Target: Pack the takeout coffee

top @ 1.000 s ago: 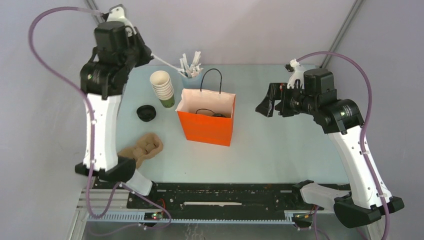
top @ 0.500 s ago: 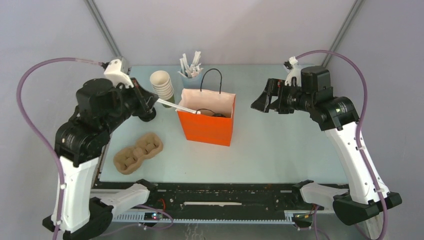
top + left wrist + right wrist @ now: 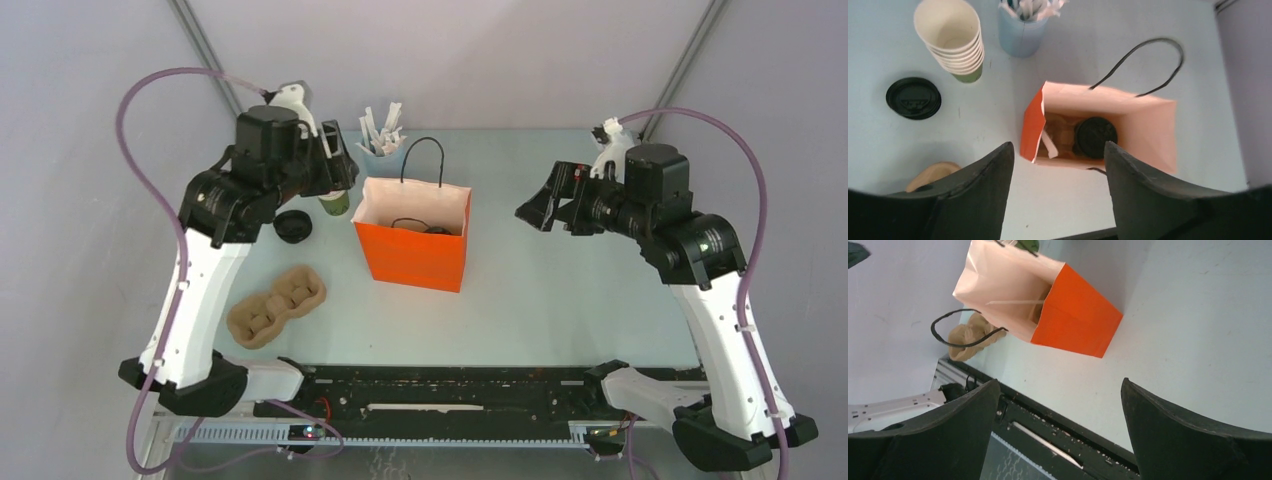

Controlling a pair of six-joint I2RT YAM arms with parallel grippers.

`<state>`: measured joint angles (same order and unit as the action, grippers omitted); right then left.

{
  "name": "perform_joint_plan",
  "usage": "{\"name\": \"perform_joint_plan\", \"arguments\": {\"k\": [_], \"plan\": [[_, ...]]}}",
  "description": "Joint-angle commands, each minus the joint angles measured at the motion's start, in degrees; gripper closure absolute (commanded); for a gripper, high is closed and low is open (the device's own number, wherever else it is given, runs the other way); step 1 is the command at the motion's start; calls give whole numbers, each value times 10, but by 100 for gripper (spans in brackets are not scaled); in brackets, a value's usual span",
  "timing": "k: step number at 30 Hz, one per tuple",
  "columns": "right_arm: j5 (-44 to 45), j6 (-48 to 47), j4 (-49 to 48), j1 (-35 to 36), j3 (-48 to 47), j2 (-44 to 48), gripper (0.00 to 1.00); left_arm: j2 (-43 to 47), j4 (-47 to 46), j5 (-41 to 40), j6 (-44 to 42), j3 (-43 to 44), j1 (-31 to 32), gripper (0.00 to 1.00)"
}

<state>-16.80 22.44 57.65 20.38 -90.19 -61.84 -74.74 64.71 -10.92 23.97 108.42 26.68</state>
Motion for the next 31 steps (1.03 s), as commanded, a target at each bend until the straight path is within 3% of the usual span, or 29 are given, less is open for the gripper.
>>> {"name": "perform_joint_plan", "arguments": {"k": [1,8,12,15,27,31], "plan": [[59,-2,-14,-2,-41,25,0,37,-6,-13,-9,81,2,25],[158,-71,-45,-3,-157,50,0,50,-26,-28,-34,194,2,14],[244,-63,-23,-3,-277,34,0,87,-79,-64,-50,202,2,13],[262,-53,-19,-2,-348,21,0,123,-123,-99,-63,186,2,11],[348,-37,-47,-2,-392,1,0,129,-134,-181,-148,233,2,8],[383,-30,6,0,-442,-34,0,127,-134,-181,-149,233,2,9]]}}
